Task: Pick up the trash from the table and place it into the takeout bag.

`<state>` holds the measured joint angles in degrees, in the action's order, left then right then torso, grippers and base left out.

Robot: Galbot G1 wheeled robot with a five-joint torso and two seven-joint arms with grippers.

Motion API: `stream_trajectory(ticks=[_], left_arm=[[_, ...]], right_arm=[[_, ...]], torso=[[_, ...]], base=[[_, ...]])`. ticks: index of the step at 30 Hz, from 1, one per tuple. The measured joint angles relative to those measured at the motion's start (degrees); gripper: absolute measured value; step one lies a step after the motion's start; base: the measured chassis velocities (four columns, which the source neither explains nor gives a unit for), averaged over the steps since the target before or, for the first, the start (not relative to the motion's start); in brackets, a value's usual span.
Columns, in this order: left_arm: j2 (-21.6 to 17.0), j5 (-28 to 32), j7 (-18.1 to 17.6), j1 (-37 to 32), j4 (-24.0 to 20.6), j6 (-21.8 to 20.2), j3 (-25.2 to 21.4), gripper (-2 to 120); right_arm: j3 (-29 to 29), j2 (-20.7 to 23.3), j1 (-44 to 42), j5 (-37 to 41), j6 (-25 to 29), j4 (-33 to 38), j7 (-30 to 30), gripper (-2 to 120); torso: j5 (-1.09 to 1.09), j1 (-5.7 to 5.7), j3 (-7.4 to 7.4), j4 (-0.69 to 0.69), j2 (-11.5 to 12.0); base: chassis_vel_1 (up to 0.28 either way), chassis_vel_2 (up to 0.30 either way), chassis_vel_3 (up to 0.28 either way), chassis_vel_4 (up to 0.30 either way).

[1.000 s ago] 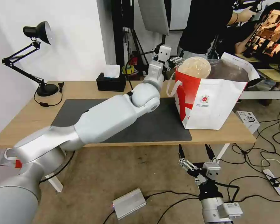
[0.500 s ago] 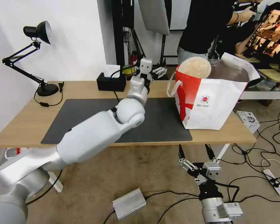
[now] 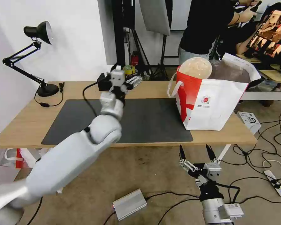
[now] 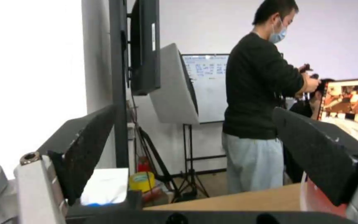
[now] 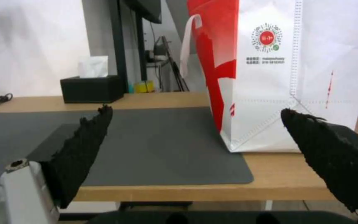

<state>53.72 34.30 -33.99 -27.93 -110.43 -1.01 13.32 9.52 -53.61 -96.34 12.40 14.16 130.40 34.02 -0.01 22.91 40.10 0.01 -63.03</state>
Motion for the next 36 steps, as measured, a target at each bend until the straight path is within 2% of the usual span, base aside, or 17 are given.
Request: stream_trajectory(ticks=[12,15,18,26,36], left_arm=[[-1.07,-1.77,1.48,-7.54,-3.38,-0.06,-6.04,100],[-1.35,-2.27,2.22,-10.12,-4.6,-0.06,-8.46,100],[-1.97,-2.94,3.37,-14.53,-6.78,-0.03,-12.92,100],[-3.83,-4.45,4.92,-22.71,-10.93,0.91,-18.92,100],[-2.36,-7.62,5.08,-28.12,-13.42,1.73,-21.12,100]], right_arm=[[-0.01,0.0,0.0,0.0,0.0,0.0,0.0,100],[0.0,0.0,0.0,0.0,0.0,0.0,0.0,100],[-0.01,0.0,0.0,0.0,0.0,0.0,0.0,100],[0.0,0.0,0.0,0.0,0.0,0.0,0.01,100],[0.0,0.0,0.0,0.0,0.0,0.0,0.01,100]], torso=[[0.0,0.0,0.01,-0.01,0.0],[0.01,0.01,0.01,-0.01,0.0],[0.01,0.01,0.0,-0.01,0.0],[0.01,0.01,0.0,0.0,0.0],[0.01,0.01,0.0,-0.01,0.0]], base=[[0.0,0.0,0.0,0.0],[0.0,0.0,0.0,0.0],[0.0,0.0,0.0,0.0],[0.0,0.0,0.0,0.0],[0.0,0.0,0.0,0.0]])
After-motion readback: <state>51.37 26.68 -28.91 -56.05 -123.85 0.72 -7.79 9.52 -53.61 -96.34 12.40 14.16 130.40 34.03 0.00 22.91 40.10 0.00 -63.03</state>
